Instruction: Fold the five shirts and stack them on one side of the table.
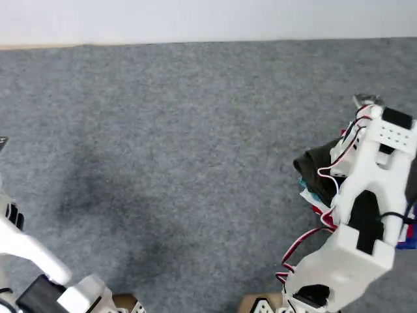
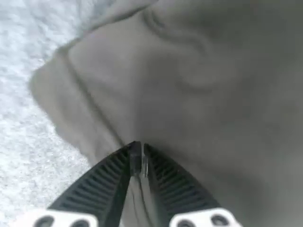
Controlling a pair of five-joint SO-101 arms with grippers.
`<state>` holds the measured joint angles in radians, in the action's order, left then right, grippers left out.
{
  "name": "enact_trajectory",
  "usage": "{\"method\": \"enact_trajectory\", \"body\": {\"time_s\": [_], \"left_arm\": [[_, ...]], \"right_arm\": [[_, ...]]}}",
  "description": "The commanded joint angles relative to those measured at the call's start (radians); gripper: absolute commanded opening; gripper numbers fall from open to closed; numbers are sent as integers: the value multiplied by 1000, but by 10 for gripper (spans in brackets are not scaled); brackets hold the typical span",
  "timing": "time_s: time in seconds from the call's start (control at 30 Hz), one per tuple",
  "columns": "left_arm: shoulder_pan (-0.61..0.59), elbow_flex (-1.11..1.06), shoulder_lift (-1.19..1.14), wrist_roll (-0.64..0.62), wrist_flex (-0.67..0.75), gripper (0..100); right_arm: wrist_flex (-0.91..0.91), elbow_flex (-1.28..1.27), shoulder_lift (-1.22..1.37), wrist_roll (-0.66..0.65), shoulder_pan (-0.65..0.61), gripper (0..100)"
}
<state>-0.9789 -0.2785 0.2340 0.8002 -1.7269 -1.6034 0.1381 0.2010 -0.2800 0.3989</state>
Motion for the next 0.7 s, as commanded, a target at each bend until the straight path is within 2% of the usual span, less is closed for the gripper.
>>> {"method": "enact_trajectory", "body": {"time_s": [0.0, 0.07, 0.2, 0.33, 0.53, 0.67], "left_arm": [[5, 38, 29, 15, -11, 26], [9, 38, 29, 15, -11, 26], [11, 38, 29, 17, -11, 26], [11, 50, 29, 35, -11, 26], [12, 58, 28, 37, -9, 26], [12, 59, 29, 37, 11, 26]], "right_arm": [[-62, 117, -139, 9, 82, 10], [-82, 146, -176, -17, 142, 10], [-85, 152, -208, -158, 282, 10], [-38, 100, -130, -198, 383, 10], [140, 55, 44, -245, 458, 10], [62, 127, 21, -245, 466, 10]]}}
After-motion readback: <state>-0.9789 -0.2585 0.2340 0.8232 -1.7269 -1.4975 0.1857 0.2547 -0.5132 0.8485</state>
